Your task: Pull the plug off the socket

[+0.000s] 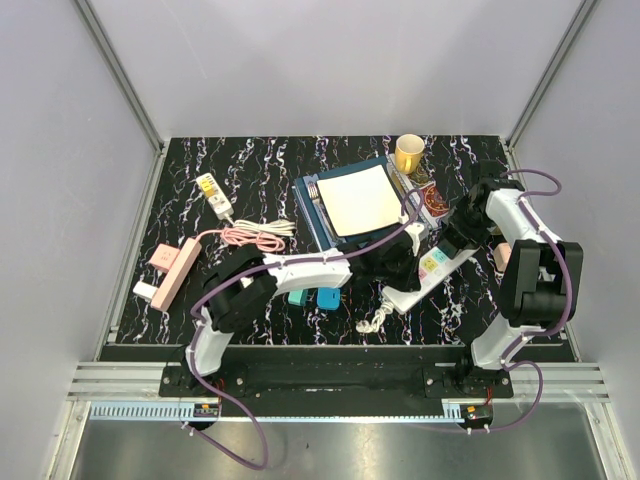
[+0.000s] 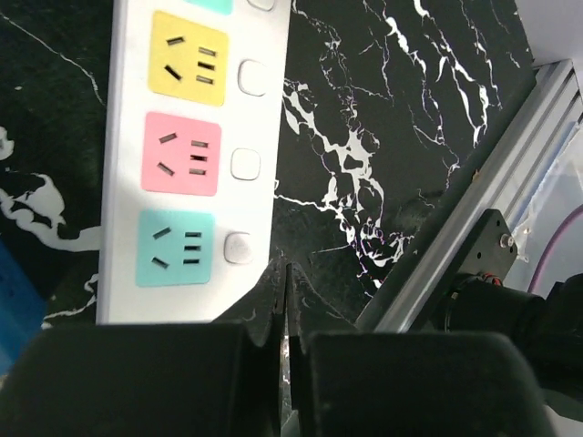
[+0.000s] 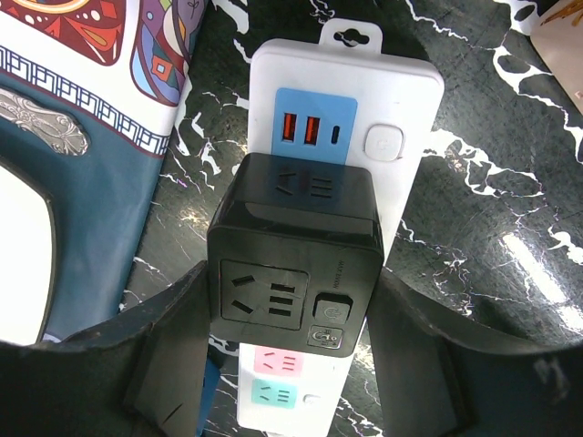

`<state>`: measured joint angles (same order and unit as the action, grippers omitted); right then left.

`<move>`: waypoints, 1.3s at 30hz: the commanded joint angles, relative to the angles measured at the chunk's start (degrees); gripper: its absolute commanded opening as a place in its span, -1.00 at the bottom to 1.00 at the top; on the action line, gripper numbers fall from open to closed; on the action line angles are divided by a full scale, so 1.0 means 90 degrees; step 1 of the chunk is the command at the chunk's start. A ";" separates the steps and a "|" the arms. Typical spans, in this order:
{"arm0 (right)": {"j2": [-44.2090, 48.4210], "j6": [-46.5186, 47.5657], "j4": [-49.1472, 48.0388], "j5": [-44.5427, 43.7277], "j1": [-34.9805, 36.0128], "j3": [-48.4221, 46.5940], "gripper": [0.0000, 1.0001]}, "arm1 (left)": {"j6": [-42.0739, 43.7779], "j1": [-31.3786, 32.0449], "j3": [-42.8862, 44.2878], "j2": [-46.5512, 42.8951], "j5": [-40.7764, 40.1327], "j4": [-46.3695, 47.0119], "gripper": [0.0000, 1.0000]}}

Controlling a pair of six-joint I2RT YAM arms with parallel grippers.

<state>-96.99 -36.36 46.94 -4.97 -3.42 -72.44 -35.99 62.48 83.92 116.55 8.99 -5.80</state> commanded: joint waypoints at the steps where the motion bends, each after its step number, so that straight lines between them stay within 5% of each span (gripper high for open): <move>1: 0.0249 0.0075 0.0068 0.0113 -0.0001 0.0120 -0.34 | -0.0054 -0.0047 0.0362 0.0457 0.0388 0.0460 -1.00; 14: 0.0357 0.0202 0.0399 0.0006 -0.0001 -0.0095 -0.35 | -0.0200 -0.0077 0.0775 0.1522 -0.1125 -0.1416 -1.00; 28: 0.0220 0.0358 0.0751 0.0454 -0.0186 -0.0954 -0.36 | -0.0445 -0.0087 0.1095 0.2069 -0.1283 -0.2158 -1.00; 39: 0.0435 0.0407 0.0253 0.0299 -0.0177 0.0022 -0.43 | -0.0445 -0.0087 0.1262 0.2177 -0.1312 -0.2383 -1.00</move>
<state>-94.87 -33.78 50.04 -1.80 -5.04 -74.37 -42.09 62.04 98.65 129.80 1.67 -12.01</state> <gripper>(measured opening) 0.664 0.002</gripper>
